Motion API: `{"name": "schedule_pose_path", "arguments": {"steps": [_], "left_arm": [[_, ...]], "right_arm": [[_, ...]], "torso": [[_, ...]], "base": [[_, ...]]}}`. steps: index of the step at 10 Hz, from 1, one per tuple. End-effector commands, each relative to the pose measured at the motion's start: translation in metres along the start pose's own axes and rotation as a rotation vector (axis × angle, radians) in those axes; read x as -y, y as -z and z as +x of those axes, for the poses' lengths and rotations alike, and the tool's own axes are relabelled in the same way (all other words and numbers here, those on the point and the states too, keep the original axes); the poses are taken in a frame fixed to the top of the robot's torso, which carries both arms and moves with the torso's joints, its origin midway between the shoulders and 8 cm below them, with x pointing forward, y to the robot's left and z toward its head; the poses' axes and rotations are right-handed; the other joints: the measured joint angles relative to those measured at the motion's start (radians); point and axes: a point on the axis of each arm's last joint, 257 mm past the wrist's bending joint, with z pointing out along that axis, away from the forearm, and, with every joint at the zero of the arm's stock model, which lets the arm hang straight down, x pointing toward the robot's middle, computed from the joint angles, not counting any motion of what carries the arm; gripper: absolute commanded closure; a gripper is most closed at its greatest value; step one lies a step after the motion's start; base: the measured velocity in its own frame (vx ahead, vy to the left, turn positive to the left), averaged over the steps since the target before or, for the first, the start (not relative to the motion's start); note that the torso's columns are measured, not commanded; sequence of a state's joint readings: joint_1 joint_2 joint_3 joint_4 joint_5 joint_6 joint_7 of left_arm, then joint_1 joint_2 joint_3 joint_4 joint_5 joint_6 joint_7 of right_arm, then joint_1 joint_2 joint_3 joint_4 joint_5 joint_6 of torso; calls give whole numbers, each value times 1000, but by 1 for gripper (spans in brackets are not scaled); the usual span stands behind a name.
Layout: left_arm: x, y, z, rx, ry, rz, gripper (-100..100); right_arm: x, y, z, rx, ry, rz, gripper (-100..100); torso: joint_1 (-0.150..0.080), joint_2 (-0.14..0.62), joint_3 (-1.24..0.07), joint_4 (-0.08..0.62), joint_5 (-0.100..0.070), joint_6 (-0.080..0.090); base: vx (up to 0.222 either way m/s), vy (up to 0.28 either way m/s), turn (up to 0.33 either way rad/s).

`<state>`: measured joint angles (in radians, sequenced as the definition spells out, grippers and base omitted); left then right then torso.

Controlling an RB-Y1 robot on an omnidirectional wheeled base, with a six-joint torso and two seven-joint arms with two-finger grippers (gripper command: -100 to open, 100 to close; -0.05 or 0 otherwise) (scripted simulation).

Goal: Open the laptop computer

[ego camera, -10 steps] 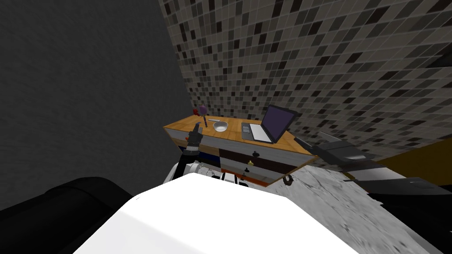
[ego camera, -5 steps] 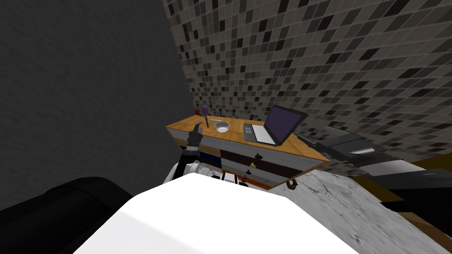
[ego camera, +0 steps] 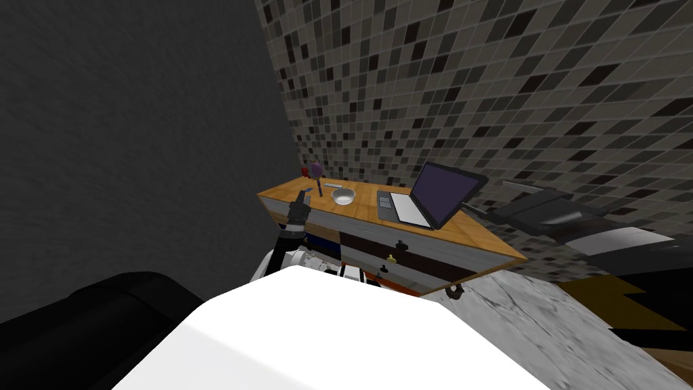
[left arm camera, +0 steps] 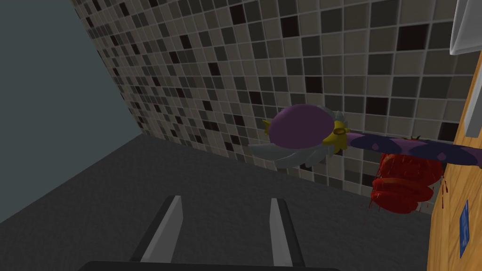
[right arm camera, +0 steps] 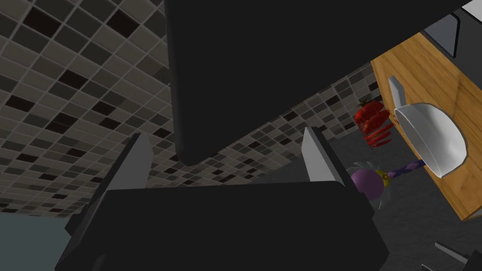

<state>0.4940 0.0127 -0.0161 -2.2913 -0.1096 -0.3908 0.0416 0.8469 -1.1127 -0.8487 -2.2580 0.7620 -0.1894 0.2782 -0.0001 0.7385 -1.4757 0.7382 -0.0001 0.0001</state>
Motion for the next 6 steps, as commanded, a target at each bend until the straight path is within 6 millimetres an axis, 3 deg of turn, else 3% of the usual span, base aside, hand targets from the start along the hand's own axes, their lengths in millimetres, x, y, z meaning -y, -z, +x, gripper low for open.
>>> {"name": "schedule_pose_path", "arguments": {"steps": [1, 3, 4, 6], "left_arm": [[0, 0, 0, 0, 0, 0, 0], [0, 0, 0, 0, 0, 0, 0], [0, 0, 0, 0, 0, 0, 0], [0, 0, 0, 0, 0, 0, 0]], "right_arm": [[9, -7, -7, -1, 106, -11, -100], [8, -5, -5, -1, 84, -8, -100], [8, -5, -5, -1, 84, -8, 100], [-2, -8, -17, -1, 199, -59, 100]], "torso": [[-1, 1, 1, 0, 0, 0], [0, 1, 1, 0, 0, 0], [0, 0, 0, 0, 0, 0], [3, -2, -1, -1, 3, 2]], "base": [[0, 0, 0], [0, 0, 0], [0, 0, 0], [43, 60, -159]]}}
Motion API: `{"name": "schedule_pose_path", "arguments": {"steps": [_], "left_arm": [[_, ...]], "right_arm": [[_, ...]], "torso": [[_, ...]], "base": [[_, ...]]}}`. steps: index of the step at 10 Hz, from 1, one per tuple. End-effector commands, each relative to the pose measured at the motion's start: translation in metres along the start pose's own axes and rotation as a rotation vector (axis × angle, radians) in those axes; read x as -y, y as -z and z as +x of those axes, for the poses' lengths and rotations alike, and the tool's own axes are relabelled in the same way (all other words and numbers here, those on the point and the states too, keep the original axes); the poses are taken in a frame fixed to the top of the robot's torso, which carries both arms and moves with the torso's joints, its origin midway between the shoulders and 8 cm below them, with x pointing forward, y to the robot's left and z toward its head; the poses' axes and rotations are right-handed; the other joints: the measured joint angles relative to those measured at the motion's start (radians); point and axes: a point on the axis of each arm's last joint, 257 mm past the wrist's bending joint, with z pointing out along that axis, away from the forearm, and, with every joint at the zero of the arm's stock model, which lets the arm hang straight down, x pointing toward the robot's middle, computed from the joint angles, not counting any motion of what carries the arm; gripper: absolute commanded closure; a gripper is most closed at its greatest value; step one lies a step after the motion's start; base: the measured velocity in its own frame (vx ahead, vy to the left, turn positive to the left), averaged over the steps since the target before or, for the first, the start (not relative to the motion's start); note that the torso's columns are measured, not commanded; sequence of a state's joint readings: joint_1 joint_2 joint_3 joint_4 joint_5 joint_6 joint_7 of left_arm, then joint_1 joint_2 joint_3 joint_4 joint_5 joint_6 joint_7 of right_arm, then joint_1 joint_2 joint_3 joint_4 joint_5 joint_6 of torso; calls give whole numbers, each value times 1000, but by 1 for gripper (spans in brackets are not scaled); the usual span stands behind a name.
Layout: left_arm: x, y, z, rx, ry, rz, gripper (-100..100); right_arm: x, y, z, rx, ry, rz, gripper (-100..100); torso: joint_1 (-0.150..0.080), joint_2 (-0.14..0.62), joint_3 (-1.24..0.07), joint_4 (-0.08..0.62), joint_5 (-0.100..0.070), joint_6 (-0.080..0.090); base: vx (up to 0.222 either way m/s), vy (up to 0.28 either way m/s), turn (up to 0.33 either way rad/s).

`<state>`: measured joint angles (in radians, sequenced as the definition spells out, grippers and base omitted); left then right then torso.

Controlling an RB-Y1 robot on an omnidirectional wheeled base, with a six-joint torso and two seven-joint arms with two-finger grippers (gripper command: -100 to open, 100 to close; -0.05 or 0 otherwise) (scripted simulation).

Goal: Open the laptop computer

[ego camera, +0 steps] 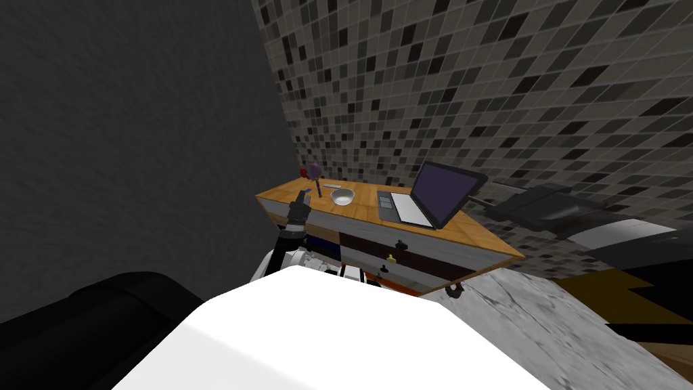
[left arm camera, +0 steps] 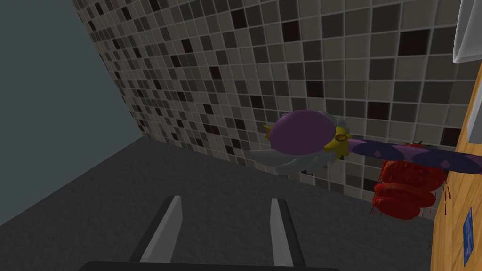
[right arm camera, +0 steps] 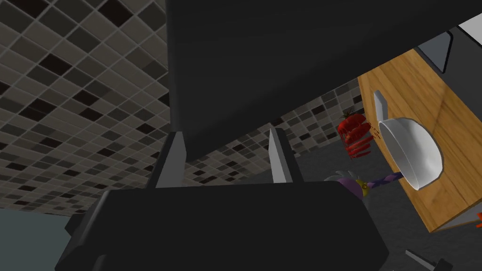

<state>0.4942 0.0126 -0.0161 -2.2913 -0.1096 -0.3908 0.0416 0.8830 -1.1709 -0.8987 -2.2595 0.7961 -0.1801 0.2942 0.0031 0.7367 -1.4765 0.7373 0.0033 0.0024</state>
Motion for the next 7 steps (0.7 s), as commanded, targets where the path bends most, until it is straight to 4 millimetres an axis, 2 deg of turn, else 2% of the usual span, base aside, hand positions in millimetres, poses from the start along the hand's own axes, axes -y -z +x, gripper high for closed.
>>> {"name": "schedule_pose_path", "arguments": {"steps": [1, 4, 7], "left_arm": [[0, 0, 0, 0, 0, 0, 0], [0, 0, 0, 0, 0, 0, 0], [0, 0, 0, 0, 0, 0, 0]], "right_arm": [[-9, -4, -13, 3, 127, -49, 100], [-20, -8, -26, 16, 237, -99, 100], [-34, -12, -40, 38, 343, -151, 100]], "torso": [[-2, -1, 1, -2, -2, 2], [-12, -1, -1, -1, -7, -1], [-3, 1, 0, 1, -3, -2]], "base": [[40, 98, -137], [38, 65, -143], [35, 56, -138]]}}
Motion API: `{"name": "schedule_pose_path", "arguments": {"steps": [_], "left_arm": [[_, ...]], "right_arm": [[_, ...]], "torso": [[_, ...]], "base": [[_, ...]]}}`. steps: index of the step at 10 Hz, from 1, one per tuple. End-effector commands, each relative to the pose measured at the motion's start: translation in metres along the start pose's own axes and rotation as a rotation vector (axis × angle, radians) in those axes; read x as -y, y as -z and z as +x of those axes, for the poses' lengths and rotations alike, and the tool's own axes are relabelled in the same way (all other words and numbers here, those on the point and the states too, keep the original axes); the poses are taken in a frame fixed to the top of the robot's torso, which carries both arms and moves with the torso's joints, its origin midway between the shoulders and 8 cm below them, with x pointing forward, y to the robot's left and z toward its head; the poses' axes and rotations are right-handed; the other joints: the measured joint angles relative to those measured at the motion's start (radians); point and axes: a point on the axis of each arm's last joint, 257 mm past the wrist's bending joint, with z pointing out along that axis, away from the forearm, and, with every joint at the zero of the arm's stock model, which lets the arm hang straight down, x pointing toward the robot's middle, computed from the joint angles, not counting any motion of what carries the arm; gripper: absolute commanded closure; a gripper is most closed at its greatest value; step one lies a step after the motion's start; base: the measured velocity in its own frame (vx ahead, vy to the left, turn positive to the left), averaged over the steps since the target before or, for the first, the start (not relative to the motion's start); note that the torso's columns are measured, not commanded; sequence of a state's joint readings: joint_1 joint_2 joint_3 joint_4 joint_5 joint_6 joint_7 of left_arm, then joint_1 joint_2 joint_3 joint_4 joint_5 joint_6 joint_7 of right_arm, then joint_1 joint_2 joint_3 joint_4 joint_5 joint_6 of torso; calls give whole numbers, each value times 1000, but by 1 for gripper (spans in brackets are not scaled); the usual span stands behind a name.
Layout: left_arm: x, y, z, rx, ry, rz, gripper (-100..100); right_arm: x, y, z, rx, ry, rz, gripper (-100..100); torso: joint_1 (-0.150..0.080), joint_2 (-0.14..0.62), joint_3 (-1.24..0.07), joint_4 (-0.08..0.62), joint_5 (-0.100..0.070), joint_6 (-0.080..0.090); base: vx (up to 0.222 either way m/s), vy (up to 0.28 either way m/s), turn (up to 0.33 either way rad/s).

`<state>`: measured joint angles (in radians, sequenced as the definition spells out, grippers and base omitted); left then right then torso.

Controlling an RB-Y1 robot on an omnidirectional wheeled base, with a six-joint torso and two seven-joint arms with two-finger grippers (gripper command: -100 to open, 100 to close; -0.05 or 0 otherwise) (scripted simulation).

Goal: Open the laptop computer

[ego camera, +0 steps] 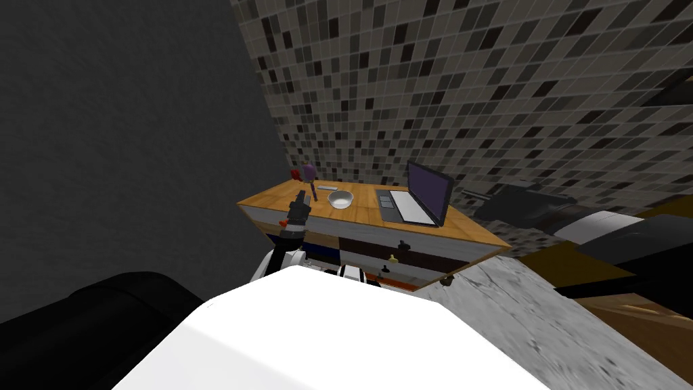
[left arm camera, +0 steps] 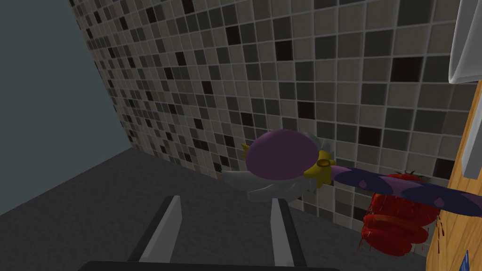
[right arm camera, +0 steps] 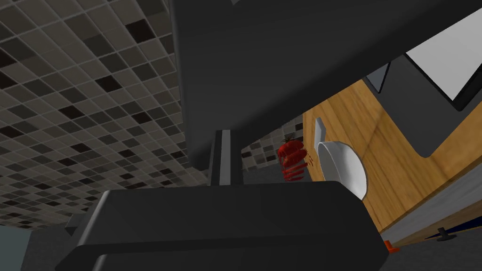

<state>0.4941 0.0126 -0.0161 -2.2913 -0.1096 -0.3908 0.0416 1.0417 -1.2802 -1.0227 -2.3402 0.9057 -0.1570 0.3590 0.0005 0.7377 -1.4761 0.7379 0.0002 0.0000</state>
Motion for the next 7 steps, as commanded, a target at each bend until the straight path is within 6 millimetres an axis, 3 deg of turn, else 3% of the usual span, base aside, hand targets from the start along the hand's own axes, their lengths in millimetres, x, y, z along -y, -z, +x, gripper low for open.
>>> {"name": "schedule_pose_path", "arguments": {"steps": [1, 2, 7], "left_arm": [[0, 0, 0, 0, 0, 0, 0], [0, 0, 0, 0, 0, 0, 0], [0, 0, 0, 0, 0, 0, 0]], "right_arm": [[-2, -2, -5, 8, 36, -17, 100], [20, 1, 6, -19, 45, 39, -100], [61, 12, 32, -74, 20, 142, -100]], "torso": [[1, 0, 0, 0, 0, 0], [-2, 2, 1, 0, 0, 0], [0, -2, -2, -1, 0, 0]], "base": [[9, 23, -57], [-71, -26, -176], [-68, -40, -94]]}}
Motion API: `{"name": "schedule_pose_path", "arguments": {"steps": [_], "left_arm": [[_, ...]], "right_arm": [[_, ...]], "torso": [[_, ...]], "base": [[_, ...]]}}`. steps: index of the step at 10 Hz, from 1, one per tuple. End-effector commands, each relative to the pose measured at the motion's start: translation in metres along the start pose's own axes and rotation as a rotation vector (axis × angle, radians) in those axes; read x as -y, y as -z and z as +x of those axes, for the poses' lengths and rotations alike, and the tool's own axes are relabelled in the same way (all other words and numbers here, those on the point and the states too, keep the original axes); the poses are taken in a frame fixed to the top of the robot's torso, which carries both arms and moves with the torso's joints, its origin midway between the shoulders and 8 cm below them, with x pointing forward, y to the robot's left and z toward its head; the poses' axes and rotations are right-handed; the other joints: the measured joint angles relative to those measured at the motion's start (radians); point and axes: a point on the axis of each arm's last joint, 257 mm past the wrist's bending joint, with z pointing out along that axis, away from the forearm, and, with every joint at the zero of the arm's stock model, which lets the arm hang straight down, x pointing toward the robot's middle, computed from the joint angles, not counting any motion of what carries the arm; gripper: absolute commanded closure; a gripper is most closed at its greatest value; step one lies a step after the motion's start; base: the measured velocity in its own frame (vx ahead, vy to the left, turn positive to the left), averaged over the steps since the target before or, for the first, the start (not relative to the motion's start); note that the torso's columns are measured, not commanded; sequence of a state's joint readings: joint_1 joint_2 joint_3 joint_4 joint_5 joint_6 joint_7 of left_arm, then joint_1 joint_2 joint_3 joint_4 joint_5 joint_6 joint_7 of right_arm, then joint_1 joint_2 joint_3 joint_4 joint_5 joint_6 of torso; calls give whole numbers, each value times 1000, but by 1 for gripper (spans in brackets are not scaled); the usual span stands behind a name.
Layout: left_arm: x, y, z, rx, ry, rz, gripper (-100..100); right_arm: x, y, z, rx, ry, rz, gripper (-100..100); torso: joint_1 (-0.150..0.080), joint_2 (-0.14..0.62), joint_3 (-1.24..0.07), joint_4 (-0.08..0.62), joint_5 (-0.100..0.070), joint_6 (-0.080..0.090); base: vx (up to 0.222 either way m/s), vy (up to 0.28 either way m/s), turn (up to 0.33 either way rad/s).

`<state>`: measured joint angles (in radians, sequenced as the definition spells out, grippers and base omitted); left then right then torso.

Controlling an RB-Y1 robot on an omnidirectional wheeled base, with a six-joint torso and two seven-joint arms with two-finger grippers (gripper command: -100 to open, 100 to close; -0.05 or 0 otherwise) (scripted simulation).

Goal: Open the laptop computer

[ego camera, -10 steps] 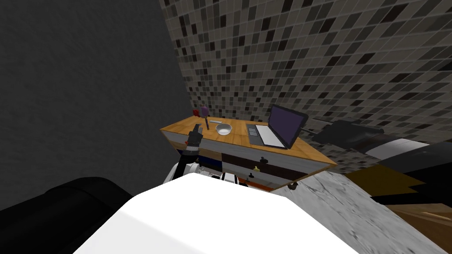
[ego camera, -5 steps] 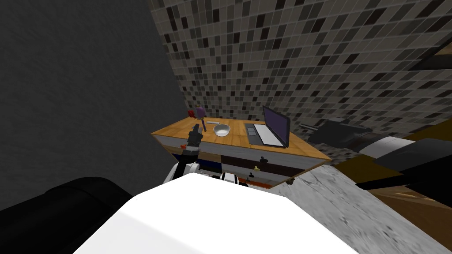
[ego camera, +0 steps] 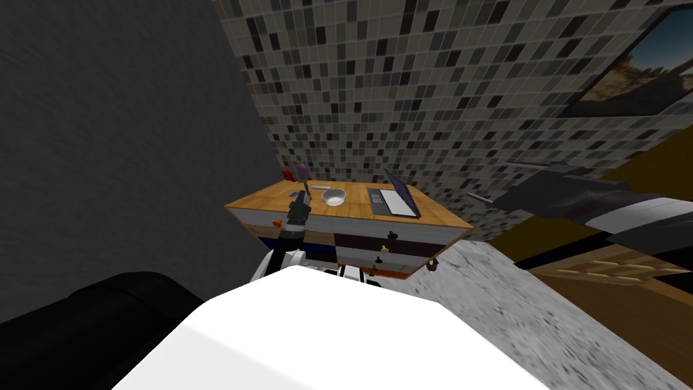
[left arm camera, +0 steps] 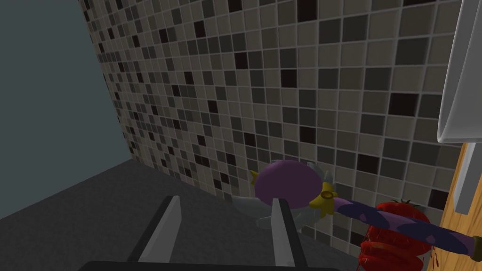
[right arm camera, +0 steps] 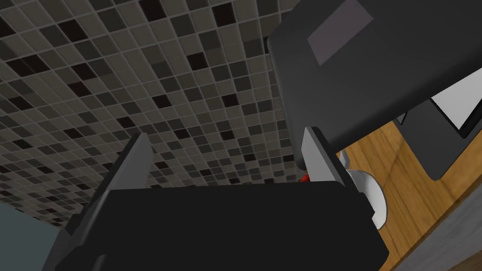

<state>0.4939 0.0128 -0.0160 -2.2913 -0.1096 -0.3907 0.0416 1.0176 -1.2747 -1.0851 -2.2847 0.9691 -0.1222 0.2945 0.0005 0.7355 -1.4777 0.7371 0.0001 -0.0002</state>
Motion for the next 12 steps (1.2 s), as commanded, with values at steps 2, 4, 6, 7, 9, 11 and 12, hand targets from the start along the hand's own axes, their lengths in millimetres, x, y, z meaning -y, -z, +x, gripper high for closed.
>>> {"name": "schedule_pose_path", "arguments": {"steps": [2, 4, 6, 7, 9, 11, 12], "left_arm": [[0, 0, 0, 0, 0, 0, 0], [0, 0, 0, 0, 0, 0, 0], [0, 0, 0, 0, 0, 0, 0], [0, 0, 0, 0, 0, 0, 0], [0, 0, 0, 0, 0, 0, 0], [0, 0, 0, 0, 0, 0, 0], [0, 0, 0, 0, 0, 0, 0]], "right_arm": [[18, 7, 26, -43, -75, 48, -100], [12, 7, 30, -46, -133, 36, -100], [1, 7, 33, -45, -195, 18, -100], [-7, 6, 33, -43, -240, 4, -100], [-17, 5, 34, -40, -295, -16, -100], [-18, 4, 33, -40, -300, -18, -100], [-12, 1, 31, -34, -298, -23, -100]], "torso": [[2, 0, 0, 0, 1, 0], [4, 1, 0, 0, 1, 0], [4, 0, 0, 0, 1, 0], [1, 2, 2, 1, 1, 0], [-3, 4, 2, 1, -1, 0], [-2, 3, 2, 1, -1, 0], [-5, 4, 3, 1, -1, 1]], "base": [[-14, 22, 33], [29, 103, 98], [51, 173, 116], [48, 177, 140], [49, 135, 113], [38, 91, 57], [96, 42, -34]]}}
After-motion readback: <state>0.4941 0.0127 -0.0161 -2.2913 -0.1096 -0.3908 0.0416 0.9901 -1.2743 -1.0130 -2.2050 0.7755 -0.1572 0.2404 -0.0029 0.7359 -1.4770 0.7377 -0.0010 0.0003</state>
